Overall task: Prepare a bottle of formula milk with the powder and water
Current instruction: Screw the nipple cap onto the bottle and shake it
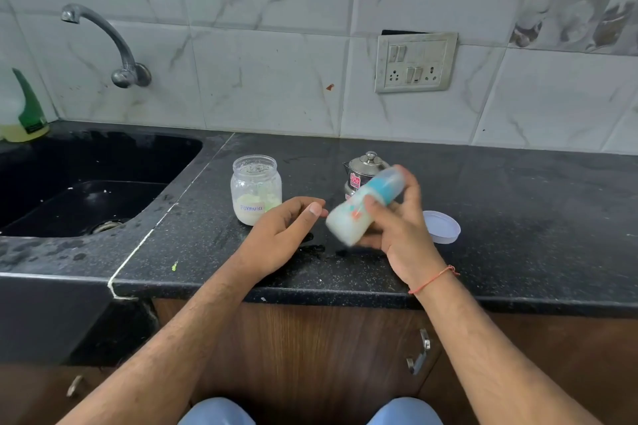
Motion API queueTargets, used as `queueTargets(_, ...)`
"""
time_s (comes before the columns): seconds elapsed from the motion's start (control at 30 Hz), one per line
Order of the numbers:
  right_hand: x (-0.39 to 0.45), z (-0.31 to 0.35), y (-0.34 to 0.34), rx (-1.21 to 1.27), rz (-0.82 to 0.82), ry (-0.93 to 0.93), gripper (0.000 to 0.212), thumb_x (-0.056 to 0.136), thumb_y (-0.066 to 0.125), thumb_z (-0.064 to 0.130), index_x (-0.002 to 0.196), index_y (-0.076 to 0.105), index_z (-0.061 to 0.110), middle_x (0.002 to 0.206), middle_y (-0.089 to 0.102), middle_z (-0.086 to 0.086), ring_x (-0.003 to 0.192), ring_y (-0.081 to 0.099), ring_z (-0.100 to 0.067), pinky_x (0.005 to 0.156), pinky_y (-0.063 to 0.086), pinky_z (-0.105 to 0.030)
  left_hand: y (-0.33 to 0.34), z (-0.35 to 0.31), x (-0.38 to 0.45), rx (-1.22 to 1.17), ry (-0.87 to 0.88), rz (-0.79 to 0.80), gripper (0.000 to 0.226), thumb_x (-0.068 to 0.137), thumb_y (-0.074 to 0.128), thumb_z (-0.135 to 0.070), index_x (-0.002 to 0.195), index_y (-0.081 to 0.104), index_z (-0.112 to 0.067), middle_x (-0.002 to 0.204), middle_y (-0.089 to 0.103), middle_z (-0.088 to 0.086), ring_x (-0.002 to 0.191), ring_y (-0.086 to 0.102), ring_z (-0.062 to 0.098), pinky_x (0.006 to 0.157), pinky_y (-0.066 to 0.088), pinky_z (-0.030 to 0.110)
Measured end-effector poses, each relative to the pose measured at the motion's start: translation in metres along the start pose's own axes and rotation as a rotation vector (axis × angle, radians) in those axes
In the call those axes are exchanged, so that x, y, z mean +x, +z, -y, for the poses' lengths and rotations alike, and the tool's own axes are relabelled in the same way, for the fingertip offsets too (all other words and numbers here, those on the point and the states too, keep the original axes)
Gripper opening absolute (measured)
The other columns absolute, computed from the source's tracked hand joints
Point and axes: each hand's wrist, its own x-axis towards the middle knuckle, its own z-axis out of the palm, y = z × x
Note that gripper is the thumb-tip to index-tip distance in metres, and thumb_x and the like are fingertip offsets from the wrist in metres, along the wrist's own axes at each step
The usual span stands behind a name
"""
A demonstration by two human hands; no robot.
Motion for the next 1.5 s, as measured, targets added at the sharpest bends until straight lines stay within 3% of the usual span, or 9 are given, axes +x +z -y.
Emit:
queueTargets(0.17, 0.001, -0.001, -0.002, 0.082, -0.072, -0.047, 0.064, 0.1, 0.069, 0.009, 0.146, 0.038, 0.04, 0.135, 0.065, -0.009, 0.119, 0.071, -0.035, 0.074, 0.062, -0.062, 0.0, 0.0, 0.0, 0.006, 0.01, -0.002, 0.027, 0.114, 0.051, -0.049, 0.125, 0.074, -0.04, 0.136, 0.075, -0.02, 0.131, 0.063, -0.006, 0.117, 0.051, 0.036)
queueTargets(0.23, 0.001, 0.0, 0.0, -0.002, -0.011, -0.011, 0.064, 0.099, 0.07, 0.007, 0.143, 0.041, 0.043, 0.135, 0.063, -0.012, 0.12, 0.07, -0.039, 0.072, 0.063, -0.06, 0.0, 0.002, 0.0, -0.004, 0.008, -0.001, 0.026, 0.113, 0.052, -0.05, 0.125, 0.074, -0.041, 0.137, 0.074, -0.019, 0.132, 0.063, -0.005, 0.118, 0.051, 0.038)
queueTargets(0.4, 0.001, -0.002, 0.0, 0.066, -0.065, -0.04, 0.065, 0.1, 0.069, 0.008, 0.145, 0.039, 0.042, 0.137, 0.064, -0.009, 0.123, 0.069, -0.038, 0.075, 0.062, -0.063, 0.001, 0.002, 0.001, -0.013, 0.02, -0.011, 0.039, 0.102, 0.051, -0.067, 0.123, 0.074, -0.043, 0.133, 0.076, -0.021, 0.131, 0.065, -0.003, 0.116, 0.052, 0.038)
queueTargets(0.5, 0.0, -0.003, 0.003, -0.053, 0.016, -0.032, 0.067, 0.097, 0.072, 0.005, 0.144, 0.042, 0.043, 0.139, 0.063, -0.013, 0.122, 0.07, -0.037, 0.072, 0.063, -0.059, 0.0, 0.002, 0.001, -0.022, 0.015, -0.005, 0.027, 0.111, 0.053, -0.055, 0.123, 0.074, -0.042, 0.133, 0.076, -0.02, 0.127, 0.067, -0.003, 0.114, 0.054, 0.037)
queueTargets(0.6, 0.001, -0.002, 0.0, 0.053, -0.086, -0.05, 0.067, 0.1, 0.069, 0.008, 0.148, 0.036, 0.04, 0.137, 0.064, -0.008, 0.122, 0.069, -0.037, 0.073, 0.062, -0.06, 0.0, 0.002, 0.001, -0.015, 0.022, -0.007, 0.033, 0.107, 0.052, -0.061, 0.123, 0.074, -0.043, 0.134, 0.075, -0.021, 0.131, 0.064, -0.005, 0.114, 0.052, 0.034)
queueTargets(0.9, 0.001, -0.004, 0.006, -0.074, 0.01, -0.031, 0.07, 0.097, 0.072, 0.005, 0.147, 0.04, 0.043, 0.14, 0.062, -0.014, 0.122, 0.069, -0.038, 0.072, 0.064, -0.058, 0.0, 0.001, 0.001, -0.021, 0.008, -0.007, 0.025, 0.112, 0.054, -0.048, 0.126, 0.073, -0.039, 0.132, 0.077, -0.019, 0.126, 0.067, -0.004, 0.111, 0.054, 0.03)
queueTargets(1.03, -0.001, -0.001, 0.004, -0.038, -0.043, -0.049, 0.071, 0.097, 0.073, 0.006, 0.147, 0.039, 0.042, 0.133, 0.066, -0.013, 0.116, 0.072, -0.036, 0.072, 0.064, -0.06, 0.001, 0.001, 0.0, -0.026, 0.007, -0.003, 0.035, 0.104, 0.072, -0.042, 0.136, 0.071, -0.029, 0.128, 0.079, -0.013, 0.125, 0.07, 0.001, 0.112, 0.057, 0.035)
queueTargets(1.27, -0.002, -0.005, 0.014, -0.347, 0.017, -0.162, 0.089, 0.084, 0.089, 0.014, 0.15, 0.043, 0.052, 0.14, 0.064, -0.005, 0.114, 0.074, -0.026, 0.086, 0.064, -0.057, 0.0, 0.004, 0.001, 0.128, 0.042, 0.056, 0.055, 0.089, 0.092, -0.034, 0.138, 0.069, -0.03, 0.128, 0.078, -0.017, 0.126, 0.069, -0.001, 0.114, 0.055, 0.038)
queueTargets(1.5, -0.001, -0.011, 0.004, -0.279, 0.137, -0.064, 0.094, 0.092, 0.064, -0.016, 0.159, 0.03, 0.041, 0.133, 0.071, -0.012, 0.119, 0.071, -0.031, 0.088, 0.063, -0.052, -0.002, 0.007, 0.003, 0.198, 0.073, 0.08, 0.051, 0.097, 0.085, -0.024, 0.145, 0.068, -0.022, 0.133, 0.077, -0.015, 0.126, 0.07, -0.002, 0.116, 0.055, 0.035)
